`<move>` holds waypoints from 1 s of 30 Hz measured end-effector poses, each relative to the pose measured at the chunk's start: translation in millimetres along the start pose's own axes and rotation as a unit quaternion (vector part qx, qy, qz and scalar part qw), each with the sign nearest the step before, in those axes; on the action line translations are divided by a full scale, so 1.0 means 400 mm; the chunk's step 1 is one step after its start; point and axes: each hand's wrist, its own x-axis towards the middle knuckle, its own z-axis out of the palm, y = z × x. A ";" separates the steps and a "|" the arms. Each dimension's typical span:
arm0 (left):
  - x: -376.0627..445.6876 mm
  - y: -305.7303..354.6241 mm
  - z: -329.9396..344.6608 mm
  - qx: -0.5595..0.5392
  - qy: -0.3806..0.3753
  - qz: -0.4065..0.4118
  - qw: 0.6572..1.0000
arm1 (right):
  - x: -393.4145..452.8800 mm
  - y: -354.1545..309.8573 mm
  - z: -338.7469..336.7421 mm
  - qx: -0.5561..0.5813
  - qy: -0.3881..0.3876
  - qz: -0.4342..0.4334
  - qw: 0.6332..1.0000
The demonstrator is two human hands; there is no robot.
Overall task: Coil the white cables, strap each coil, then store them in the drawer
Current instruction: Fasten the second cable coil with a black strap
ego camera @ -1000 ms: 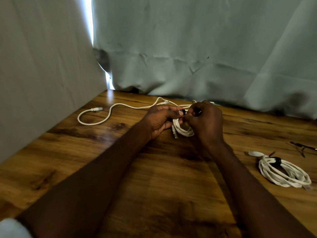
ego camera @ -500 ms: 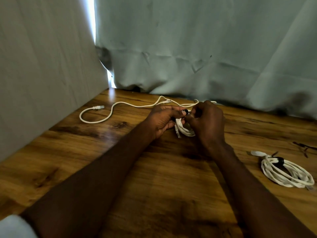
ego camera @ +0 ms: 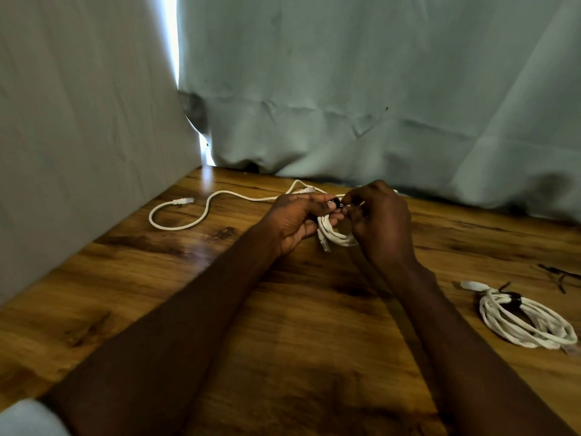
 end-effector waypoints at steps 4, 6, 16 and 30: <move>-0.002 0.004 -0.001 -0.004 -0.011 -0.019 1.000 | -0.002 0.005 0.001 0.030 0.022 0.003 0.999; -0.004 0.003 0.001 -0.003 -0.007 -0.021 1.000 | -0.007 0.001 0.004 0.026 0.024 0.002 0.999; -0.013 -0.002 0.003 0.018 0.023 0.001 1.000 | -0.007 -0.021 0.017 -0.060 0.006 -0.053 0.997; -0.012 0.007 0.008 0.021 -0.020 -0.030 0.999 | 0.013 0.002 0.016 0.252 0.025 0.148 0.956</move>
